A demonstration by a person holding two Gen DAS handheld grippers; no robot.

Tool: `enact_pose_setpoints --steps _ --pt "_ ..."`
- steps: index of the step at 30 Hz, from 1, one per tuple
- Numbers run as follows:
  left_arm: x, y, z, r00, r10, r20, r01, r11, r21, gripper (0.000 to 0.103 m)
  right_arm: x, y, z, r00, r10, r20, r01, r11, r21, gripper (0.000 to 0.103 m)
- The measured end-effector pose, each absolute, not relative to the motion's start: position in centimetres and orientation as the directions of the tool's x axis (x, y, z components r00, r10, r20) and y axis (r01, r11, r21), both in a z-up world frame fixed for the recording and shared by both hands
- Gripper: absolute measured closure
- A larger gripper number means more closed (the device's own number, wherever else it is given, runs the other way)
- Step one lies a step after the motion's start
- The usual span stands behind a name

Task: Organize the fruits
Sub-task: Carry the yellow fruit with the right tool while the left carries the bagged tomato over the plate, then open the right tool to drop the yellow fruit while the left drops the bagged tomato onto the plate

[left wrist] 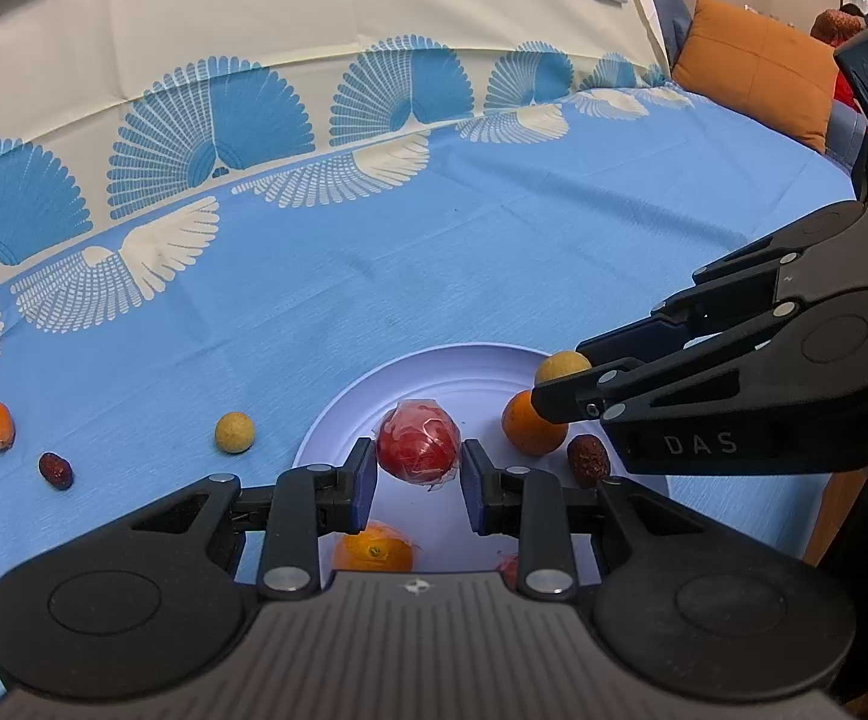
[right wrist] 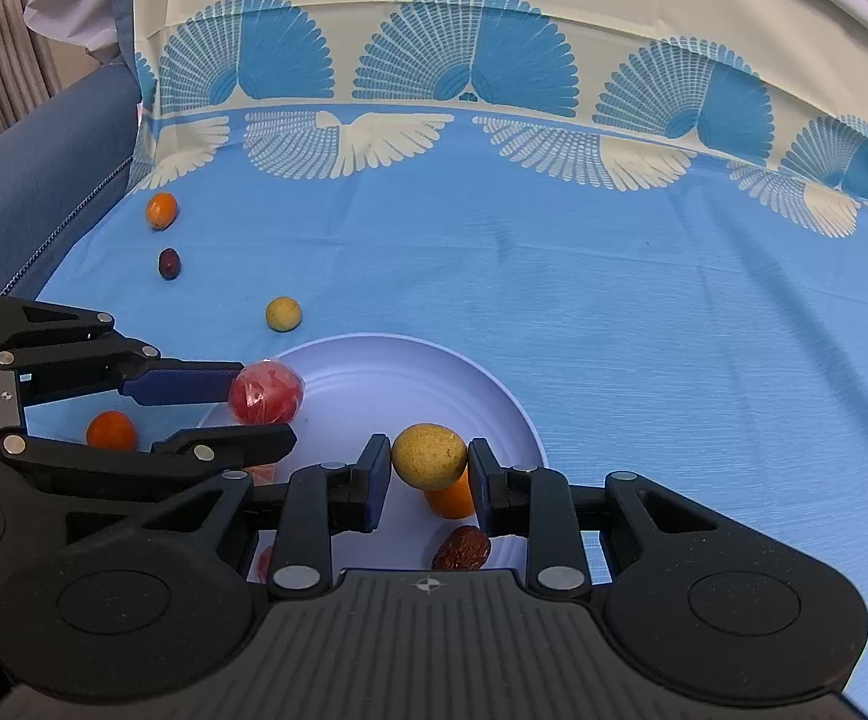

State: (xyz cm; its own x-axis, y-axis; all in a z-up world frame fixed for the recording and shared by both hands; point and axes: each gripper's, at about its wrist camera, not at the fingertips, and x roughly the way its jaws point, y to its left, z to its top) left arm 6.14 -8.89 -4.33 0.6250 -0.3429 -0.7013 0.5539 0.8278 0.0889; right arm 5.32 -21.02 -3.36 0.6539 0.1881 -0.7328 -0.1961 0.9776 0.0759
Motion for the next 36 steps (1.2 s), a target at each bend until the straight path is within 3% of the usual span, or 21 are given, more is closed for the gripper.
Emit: enact_pose_setpoints --steps 26,32,36 --pt "6.07 -8.84 -4.08 0.627 -0.343 -0.699 0.550 0.831 0.086 0.067 5.27 -20.79 -3.46 0.650 0.187 -0.736 -0.200 0.977 0.071 0.073" --pt "6.23 -8.54 -3.70 0.642 -0.336 -0.689 0.526 0.847 0.078 0.063 5.23 -20.96 -3.47 0.661 0.167 -0.732 -0.176 0.982 0.064 0.058" --pt "6.28 -8.42 -3.49 0.650 -0.333 -0.683 0.518 0.852 0.077 0.063 5.17 -21.05 -3.39 0.668 0.159 -0.727 -0.173 0.983 0.056 0.055"
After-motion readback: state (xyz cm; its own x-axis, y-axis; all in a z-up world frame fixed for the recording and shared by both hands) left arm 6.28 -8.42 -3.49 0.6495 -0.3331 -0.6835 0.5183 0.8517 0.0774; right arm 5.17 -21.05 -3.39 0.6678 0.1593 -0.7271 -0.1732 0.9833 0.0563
